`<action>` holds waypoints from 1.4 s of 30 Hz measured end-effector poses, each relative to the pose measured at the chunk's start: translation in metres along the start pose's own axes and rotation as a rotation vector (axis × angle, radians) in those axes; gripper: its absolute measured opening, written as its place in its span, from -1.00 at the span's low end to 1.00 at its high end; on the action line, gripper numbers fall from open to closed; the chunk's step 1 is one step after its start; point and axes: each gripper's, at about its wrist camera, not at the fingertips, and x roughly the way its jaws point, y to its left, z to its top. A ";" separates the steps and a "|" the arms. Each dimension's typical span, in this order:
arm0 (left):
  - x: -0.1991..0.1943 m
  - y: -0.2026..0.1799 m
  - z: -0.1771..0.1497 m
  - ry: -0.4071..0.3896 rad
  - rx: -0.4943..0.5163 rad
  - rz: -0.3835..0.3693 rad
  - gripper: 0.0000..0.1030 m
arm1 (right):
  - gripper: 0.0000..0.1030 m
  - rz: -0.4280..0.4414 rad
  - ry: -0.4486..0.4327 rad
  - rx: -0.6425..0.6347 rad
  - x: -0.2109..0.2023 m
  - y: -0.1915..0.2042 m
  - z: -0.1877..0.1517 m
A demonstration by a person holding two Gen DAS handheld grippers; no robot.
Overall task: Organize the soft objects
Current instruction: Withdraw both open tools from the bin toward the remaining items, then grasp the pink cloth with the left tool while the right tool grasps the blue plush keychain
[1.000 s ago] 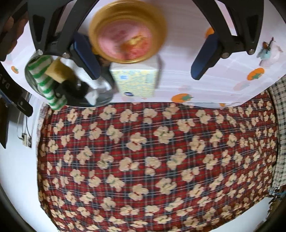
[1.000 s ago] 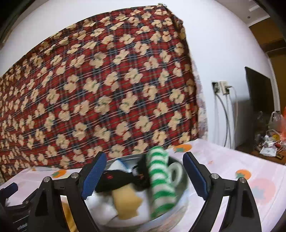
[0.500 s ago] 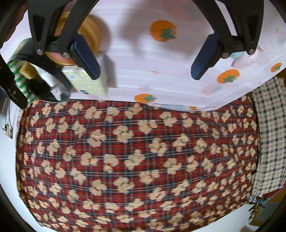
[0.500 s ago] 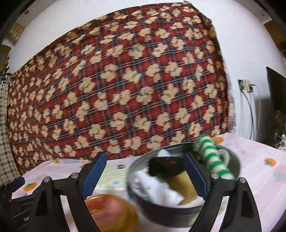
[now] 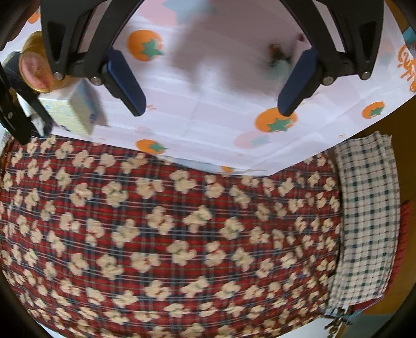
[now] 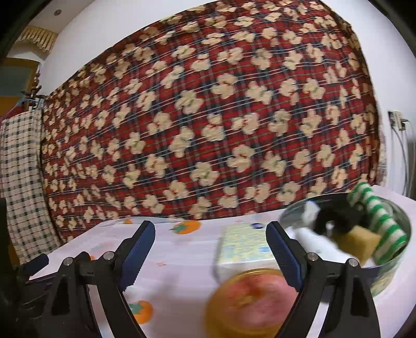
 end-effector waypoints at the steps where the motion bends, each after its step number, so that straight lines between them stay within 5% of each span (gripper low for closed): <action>1: 0.001 0.006 0.000 0.002 0.000 0.014 0.99 | 0.73 0.012 0.005 0.000 0.002 0.006 -0.001; 20: 0.008 0.145 0.003 0.075 -0.100 0.294 0.99 | 0.72 0.304 0.275 -0.102 0.051 0.129 -0.031; 24: 0.008 0.170 0.002 0.090 -0.152 0.337 0.99 | 0.44 0.390 0.382 -0.175 0.065 0.164 -0.042; 27: 0.011 0.181 0.000 0.111 -0.200 0.329 0.99 | 0.42 0.452 0.495 -0.212 0.078 0.187 -0.056; 36: 0.014 0.177 -0.002 0.124 -0.181 0.329 0.99 | -0.09 0.563 0.802 -0.271 0.114 0.231 -0.097; 38: 0.016 0.179 -0.002 0.133 -0.187 0.338 0.99 | -0.45 0.577 0.797 -0.272 0.113 0.233 -0.097; 42: 0.017 0.181 -0.002 0.140 -0.195 0.343 0.99 | -0.56 0.613 0.779 -0.196 0.111 0.223 -0.092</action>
